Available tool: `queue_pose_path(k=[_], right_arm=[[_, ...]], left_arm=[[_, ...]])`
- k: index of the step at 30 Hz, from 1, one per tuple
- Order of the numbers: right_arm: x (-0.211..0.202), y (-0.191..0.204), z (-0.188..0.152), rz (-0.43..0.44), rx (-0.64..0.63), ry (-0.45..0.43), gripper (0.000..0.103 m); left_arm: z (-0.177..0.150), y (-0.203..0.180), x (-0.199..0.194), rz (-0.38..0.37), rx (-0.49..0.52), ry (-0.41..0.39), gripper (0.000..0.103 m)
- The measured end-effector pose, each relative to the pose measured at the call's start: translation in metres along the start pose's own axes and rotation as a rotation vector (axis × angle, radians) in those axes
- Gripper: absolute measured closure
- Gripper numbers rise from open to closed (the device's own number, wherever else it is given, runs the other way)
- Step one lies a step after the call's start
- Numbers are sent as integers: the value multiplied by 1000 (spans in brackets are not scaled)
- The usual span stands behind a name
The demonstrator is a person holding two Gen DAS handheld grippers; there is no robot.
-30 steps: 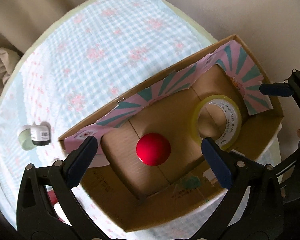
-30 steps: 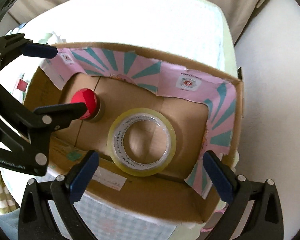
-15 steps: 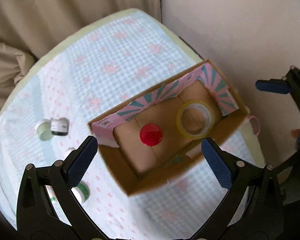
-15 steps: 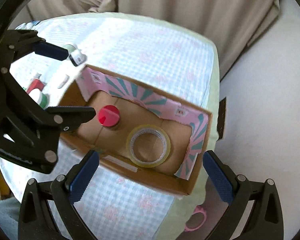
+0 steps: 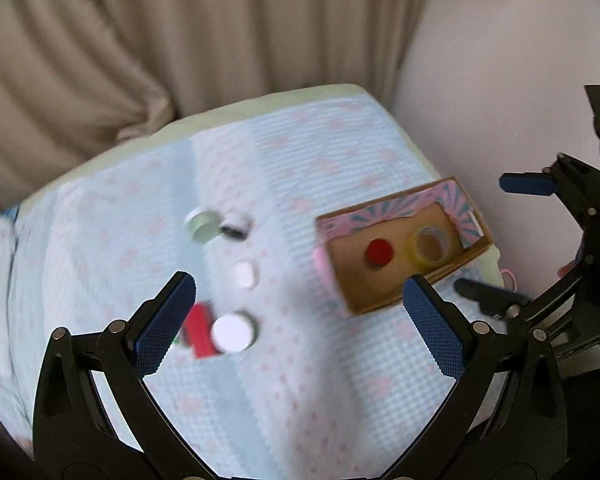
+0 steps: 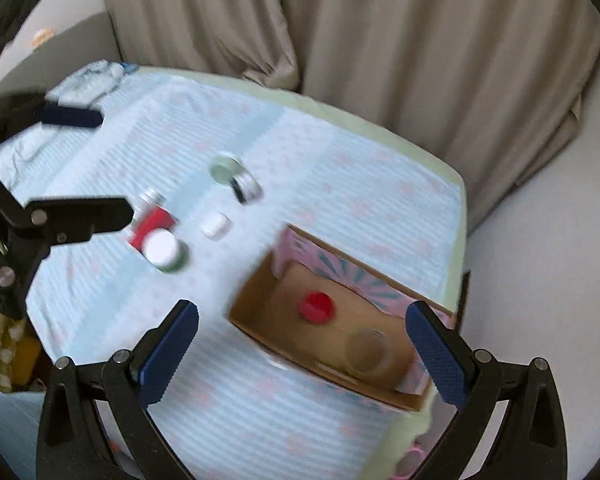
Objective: Organize rigid objects
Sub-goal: 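Lift both tools away from the box back toward the objects, then grasp the white pill bottle with the left tool while the right tool grasps the white round container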
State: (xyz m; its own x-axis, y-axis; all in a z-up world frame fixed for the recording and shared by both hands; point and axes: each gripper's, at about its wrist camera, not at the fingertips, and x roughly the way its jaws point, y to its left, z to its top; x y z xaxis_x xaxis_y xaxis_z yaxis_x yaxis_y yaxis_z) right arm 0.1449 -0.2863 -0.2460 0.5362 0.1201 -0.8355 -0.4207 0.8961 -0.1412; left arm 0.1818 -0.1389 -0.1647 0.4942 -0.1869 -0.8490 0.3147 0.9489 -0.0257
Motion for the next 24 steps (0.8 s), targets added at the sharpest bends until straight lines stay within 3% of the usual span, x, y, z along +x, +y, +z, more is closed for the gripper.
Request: queue_pose_path(k=[7, 14, 20, 24], right_arm=[[-16, 66, 30, -3, 147, -59, 0], [-11, 131, 39, 20, 305, -95, 0], [18, 187, 41, -39, 355, -90, 0], [43, 208, 35, -59, 397, -85, 0]], left_arm=[[-56, 108, -24, 85, -96, -1, 0], [-94, 201, -21, 65, -201, 18, 0], [-125, 254, 5, 30, -221, 63, 0], [-134, 275, 46, 7, -217, 115, 0]])
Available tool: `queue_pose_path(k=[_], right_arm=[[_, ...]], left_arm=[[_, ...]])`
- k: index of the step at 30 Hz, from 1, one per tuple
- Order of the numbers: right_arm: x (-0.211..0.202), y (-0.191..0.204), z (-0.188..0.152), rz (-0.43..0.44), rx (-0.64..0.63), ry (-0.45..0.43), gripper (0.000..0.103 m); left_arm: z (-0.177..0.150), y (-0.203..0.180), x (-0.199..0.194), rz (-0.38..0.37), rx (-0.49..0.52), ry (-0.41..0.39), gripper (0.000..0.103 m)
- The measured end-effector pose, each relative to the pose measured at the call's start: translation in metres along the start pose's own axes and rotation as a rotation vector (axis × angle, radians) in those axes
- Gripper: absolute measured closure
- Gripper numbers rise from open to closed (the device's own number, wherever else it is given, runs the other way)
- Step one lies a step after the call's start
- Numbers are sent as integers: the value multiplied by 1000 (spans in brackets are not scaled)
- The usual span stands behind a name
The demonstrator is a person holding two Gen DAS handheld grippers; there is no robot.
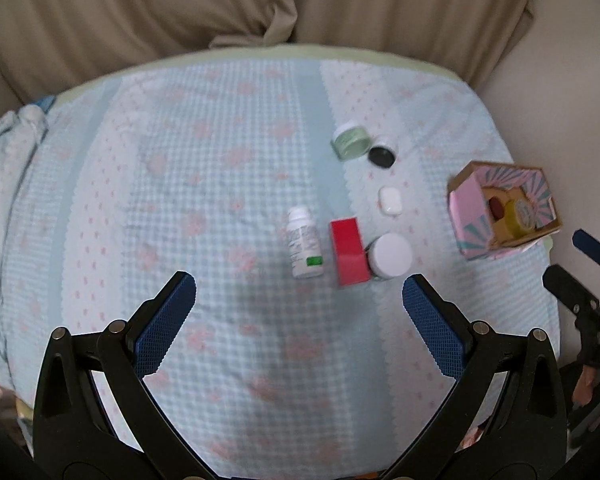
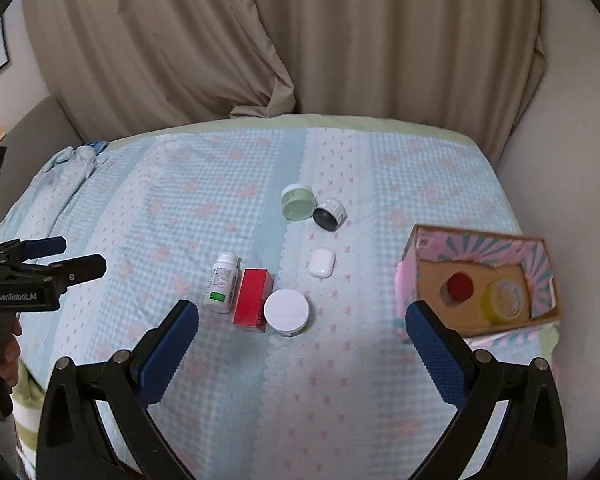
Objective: Organize rigid objects
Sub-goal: 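Grasp the white pill bottle with the left tool while the right tool grasps the white round container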
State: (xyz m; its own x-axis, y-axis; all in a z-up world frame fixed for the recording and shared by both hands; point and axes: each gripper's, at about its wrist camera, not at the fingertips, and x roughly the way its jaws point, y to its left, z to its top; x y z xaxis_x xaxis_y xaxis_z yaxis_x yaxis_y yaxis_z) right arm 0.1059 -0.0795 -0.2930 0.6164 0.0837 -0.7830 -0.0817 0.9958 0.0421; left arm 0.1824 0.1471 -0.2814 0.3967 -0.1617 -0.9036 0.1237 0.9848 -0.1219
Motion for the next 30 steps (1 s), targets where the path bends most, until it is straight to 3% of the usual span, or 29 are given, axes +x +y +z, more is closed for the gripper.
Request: queue_pose_path(k=[8, 15, 19, 23, 25, 30], right_arm=[[68, 10, -29, -25, 14, 51, 0], [140, 7, -46, -36, -45, 133, 0], [177, 8, -56, -30, -98, 178, 0], [208, 11, -61, -25, -159, 214, 0], [223, 14, -62, -23, -204, 235, 0], [251, 14, -62, 35, -284, 285, 0]], left_arm=[[1, 11, 98, -58, -60, 138, 1], [4, 15, 172, -25, -87, 245, 1], [5, 18, 202, -18, -111, 298, 1], [9, 8, 229, 12, -65, 323, 3], [10, 6, 245, 30, -58, 352, 11], [14, 8, 270, 41, -96, 395, 14]])
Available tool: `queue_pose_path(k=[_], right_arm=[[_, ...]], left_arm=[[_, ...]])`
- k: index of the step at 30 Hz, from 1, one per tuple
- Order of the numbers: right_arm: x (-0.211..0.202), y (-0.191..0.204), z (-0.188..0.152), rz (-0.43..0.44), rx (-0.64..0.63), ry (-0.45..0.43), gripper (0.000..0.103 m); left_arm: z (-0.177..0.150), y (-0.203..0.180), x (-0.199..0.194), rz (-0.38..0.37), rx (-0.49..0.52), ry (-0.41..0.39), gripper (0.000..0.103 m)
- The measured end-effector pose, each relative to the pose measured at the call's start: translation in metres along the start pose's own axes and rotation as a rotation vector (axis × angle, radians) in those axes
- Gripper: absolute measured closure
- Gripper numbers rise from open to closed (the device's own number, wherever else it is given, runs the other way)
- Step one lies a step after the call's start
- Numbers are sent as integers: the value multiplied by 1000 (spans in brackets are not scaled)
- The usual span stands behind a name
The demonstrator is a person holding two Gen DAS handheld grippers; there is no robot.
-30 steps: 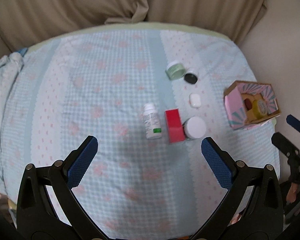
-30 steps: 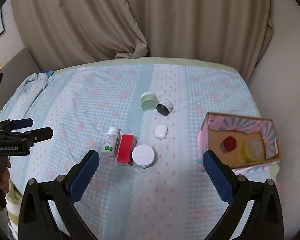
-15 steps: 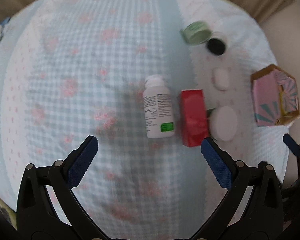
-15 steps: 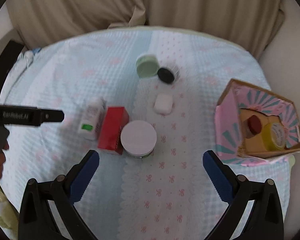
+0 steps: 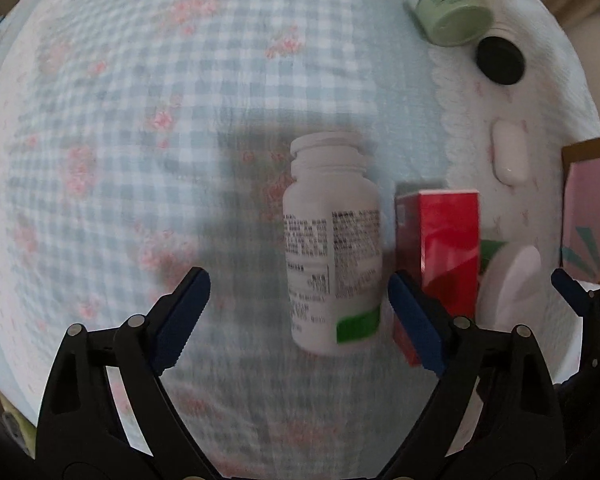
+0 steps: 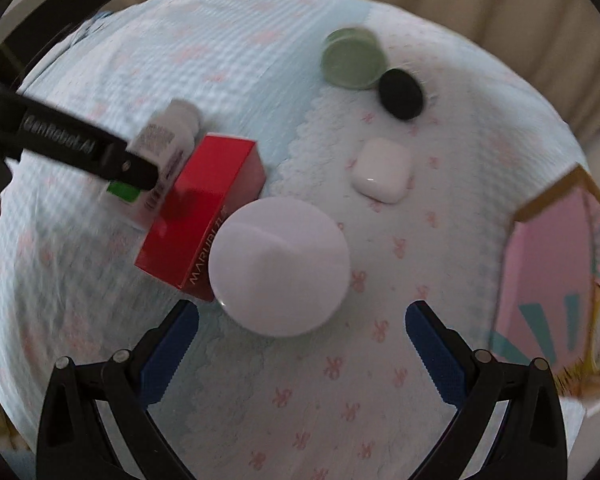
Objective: Organize rigid objects
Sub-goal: 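Grasp the white pill bottle with the left tool while the right tool grasps the white round container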
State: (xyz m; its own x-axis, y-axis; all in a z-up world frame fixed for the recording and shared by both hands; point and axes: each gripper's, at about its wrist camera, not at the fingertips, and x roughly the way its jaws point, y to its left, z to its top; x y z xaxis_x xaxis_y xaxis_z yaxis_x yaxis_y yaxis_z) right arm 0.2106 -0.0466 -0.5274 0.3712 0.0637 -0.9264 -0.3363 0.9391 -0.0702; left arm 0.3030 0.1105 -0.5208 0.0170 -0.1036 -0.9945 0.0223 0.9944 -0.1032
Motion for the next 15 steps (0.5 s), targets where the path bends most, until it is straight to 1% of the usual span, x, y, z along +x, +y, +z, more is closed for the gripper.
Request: queue_pose_path(k=[5, 7, 8, 9, 10, 12, 13, 14, 15], right_arm=[[15, 1, 5, 47, -55, 19, 0], [19, 0, 7, 58, -73, 20, 0], [21, 0, 9, 63, -83, 20, 2], [22, -1, 10, 71, -91, 21, 4], [25, -2, 12, 84, -102, 26, 7], [29, -4, 14, 98, -118, 32, 10], [30, -4, 16, 108, -125, 33, 13], [31, -4, 17, 115, -129, 34, 18], [32, -4, 19, 124, -133, 40, 19]], left_arm=[[7, -4, 13, 10, 13, 29, 15], [9, -7, 18, 15, 16, 38, 18], [10, -8, 20, 13, 16, 43, 20], [11, -11, 23, 5, 21, 52, 25], [12, -14, 25, 4, 26, 57, 27], [15, -21, 29, 34, 56, 62, 29], [15, -24, 30, 47, 68, 64, 30], [15, -25, 31, 51, 71, 65, 30], [16, -28, 31, 51, 70, 64, 32]])
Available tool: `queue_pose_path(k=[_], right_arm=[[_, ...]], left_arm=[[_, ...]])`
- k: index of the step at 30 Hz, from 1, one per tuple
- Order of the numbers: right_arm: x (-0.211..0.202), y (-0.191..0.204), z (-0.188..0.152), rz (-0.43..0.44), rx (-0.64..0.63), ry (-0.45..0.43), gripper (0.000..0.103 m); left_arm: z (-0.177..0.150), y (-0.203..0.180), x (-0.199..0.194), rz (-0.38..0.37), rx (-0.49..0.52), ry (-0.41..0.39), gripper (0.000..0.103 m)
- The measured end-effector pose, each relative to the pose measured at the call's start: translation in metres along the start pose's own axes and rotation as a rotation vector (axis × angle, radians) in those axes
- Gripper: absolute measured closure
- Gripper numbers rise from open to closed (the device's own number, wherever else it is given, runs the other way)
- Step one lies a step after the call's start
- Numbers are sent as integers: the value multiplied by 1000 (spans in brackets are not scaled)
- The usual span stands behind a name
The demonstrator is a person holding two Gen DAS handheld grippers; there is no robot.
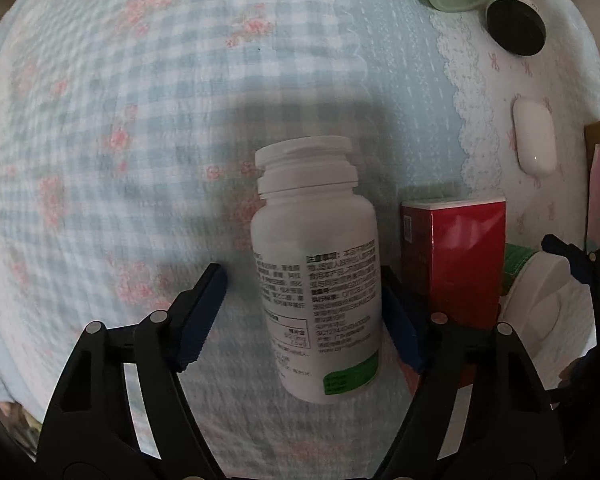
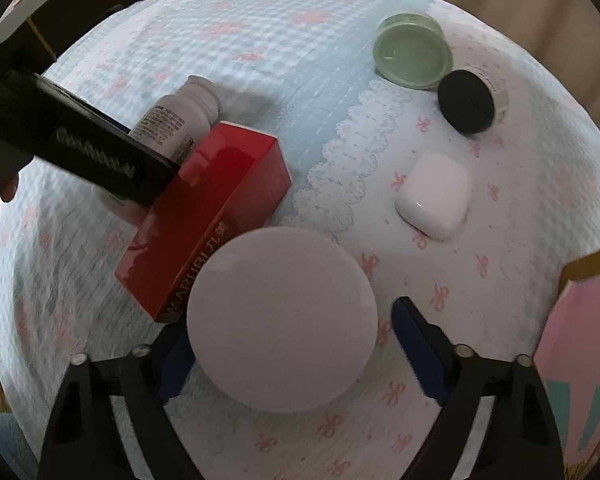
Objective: Organize rigid objects
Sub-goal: 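Grasp the white pill bottle with the left tool while the right tool grasps the white round container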
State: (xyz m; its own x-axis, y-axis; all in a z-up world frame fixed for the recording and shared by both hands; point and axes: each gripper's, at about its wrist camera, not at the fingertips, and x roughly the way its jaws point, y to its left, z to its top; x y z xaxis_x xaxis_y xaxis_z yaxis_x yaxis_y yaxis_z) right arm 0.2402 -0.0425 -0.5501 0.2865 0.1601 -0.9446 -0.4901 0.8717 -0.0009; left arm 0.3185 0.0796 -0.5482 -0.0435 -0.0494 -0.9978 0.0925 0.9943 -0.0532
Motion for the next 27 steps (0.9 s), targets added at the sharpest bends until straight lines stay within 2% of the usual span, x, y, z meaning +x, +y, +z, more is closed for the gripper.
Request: queue_pose_path(k=[2, 4, 6, 9, 18, 21, 27], right_arm=[[1, 0, 2, 5, -4, 1, 20], [0, 2, 2, 5, -12, -4, 22], [0, 4, 4, 10, -21, -5, 28], [1, 8, 7, 20, -27, 3, 36], [0, 16, 18, 5, -30, 26, 37], [-3, 17, 18, 0, -27, 29, 37], [-17, 24, 16, -23, -22, 21, 37]], left_arm=[[1, -2, 0, -9, 2, -3, 36], [-3, -1, -3, -22, 11, -12, 48], [5, -16, -9, -20, 26, -19, 54], [6, -20, -11, -21, 23, -25, 54], [-2, -13, -24, -48, 18, -47, 55], [-5, 6, -24, -59, 14, -56, 55], [-13, 18, -47, -66, 20, -119, 55]])
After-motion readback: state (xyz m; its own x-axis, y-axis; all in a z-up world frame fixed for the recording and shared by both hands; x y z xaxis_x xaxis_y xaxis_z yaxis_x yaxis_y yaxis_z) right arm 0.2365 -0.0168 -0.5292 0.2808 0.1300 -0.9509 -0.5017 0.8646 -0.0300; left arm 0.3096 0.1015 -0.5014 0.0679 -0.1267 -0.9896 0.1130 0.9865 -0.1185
